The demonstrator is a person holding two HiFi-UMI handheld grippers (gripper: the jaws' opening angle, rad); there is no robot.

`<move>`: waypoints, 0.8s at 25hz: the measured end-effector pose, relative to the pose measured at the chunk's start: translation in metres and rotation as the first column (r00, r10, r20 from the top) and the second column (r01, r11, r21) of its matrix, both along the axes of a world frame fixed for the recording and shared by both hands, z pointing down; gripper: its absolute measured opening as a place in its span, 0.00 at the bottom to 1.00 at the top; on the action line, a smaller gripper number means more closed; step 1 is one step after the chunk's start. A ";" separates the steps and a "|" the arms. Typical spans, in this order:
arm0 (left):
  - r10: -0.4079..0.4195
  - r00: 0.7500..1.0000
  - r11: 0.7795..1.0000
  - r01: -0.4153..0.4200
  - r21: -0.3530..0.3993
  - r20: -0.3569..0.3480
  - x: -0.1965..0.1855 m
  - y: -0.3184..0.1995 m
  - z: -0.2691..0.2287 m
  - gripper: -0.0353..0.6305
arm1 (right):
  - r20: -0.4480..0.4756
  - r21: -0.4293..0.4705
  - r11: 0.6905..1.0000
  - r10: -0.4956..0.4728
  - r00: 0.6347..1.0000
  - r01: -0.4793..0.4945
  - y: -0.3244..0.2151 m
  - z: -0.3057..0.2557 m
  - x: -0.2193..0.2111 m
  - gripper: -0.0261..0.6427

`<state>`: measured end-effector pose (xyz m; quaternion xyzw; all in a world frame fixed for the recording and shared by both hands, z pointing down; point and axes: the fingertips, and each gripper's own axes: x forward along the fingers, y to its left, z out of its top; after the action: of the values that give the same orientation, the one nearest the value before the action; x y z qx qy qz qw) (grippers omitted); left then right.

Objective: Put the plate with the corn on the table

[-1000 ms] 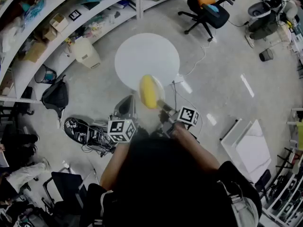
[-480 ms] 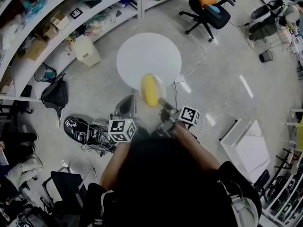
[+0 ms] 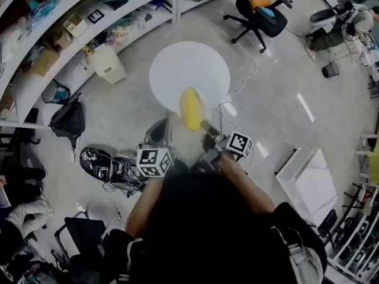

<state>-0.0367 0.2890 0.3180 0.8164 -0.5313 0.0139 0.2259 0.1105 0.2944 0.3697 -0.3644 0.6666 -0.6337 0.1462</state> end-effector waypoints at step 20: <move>-0.014 1.000 1.000 0.014 0.007 -0.013 -0.011 -0.044 -0.003 0.06 | 0.000 -0.014 1.000 0.009 1.000 -0.009 -0.041 0.003 -0.015 0.09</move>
<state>-0.0476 0.2451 0.3149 0.8134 -0.5357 0.0054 0.2265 0.0958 0.2532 0.3725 -0.3683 0.6606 -0.6376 0.1466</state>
